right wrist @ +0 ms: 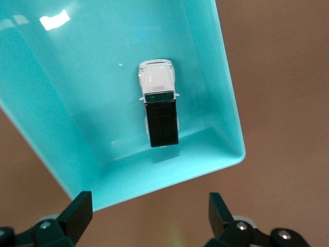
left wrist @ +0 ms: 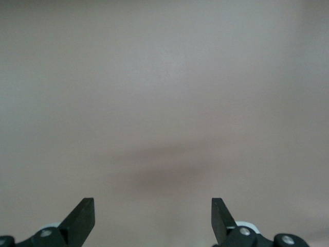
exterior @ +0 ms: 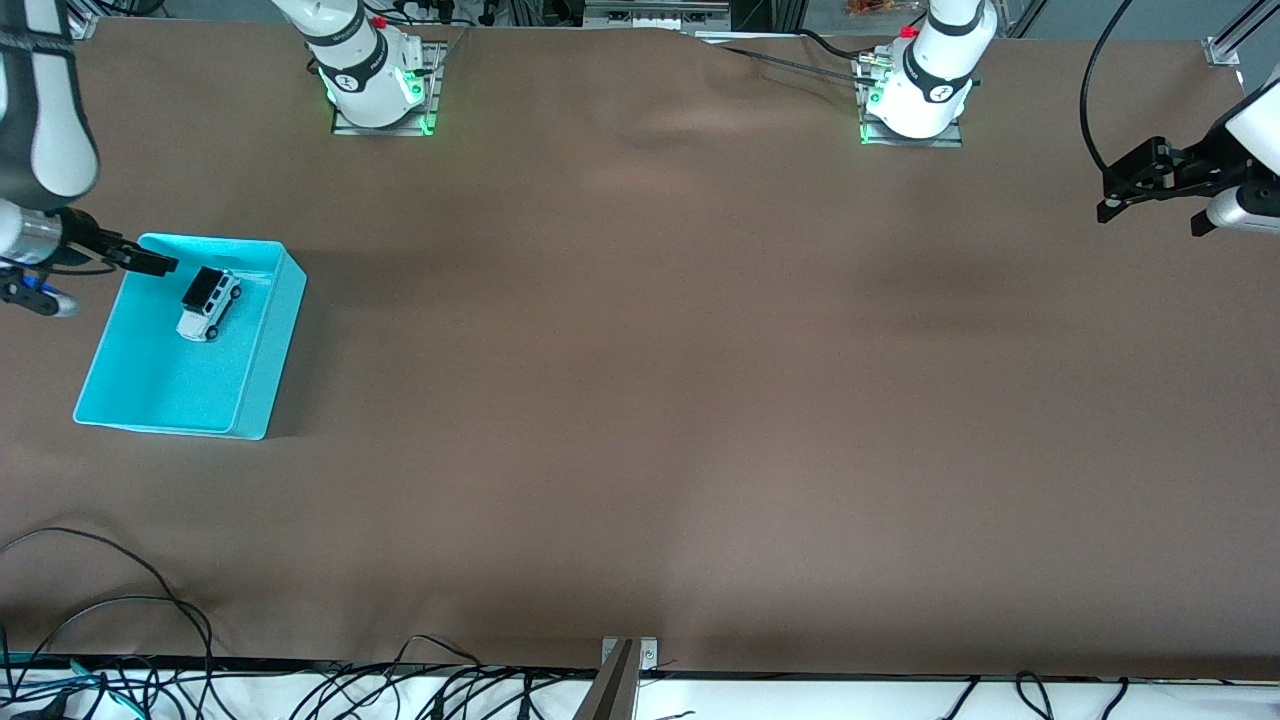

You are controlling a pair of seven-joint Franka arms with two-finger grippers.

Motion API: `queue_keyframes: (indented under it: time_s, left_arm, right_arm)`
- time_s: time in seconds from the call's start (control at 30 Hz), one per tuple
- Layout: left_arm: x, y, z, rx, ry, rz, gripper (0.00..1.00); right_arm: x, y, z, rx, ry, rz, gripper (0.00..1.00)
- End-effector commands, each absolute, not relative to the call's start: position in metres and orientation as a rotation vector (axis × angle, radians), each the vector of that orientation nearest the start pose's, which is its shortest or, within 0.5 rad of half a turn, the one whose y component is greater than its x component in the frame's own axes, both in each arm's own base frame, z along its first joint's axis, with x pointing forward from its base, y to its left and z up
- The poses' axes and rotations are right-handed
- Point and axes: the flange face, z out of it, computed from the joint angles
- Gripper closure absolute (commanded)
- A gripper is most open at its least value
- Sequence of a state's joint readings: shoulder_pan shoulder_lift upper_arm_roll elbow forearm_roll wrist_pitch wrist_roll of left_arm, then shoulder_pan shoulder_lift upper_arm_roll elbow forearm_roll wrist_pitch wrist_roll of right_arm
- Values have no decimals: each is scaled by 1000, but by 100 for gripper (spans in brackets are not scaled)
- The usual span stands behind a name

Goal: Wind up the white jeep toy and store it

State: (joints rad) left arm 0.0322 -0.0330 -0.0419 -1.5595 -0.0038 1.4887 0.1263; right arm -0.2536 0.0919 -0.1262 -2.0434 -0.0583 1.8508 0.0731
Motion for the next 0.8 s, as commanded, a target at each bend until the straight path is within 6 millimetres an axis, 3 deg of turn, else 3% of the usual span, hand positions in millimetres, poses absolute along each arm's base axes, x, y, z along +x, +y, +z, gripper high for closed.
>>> queue_keyframes:
  time_s: [0.0,0.2,0.33,0.53,0.77]
  left_arm:
    - [538,-6,648,-3123,207,61,0]
    - [538,-7,648,-3123,209,61,0]
    - [538,-7,648,-3123,209,61,0]
    - [538,-7,648,-3123,209,61,0]
    - [538,-7,648,-3123,209,61,0]
  right_arm:
    - [503,-196,456,-2954,702,401,0]
    - [511,-189,522,-2913,682,372,0]
    - [516,-179,550,-2844,664,325,0]
    - [528,-151,574,-2870,588,263,0]
    - [539,-101,576,-2933,502,299,0]
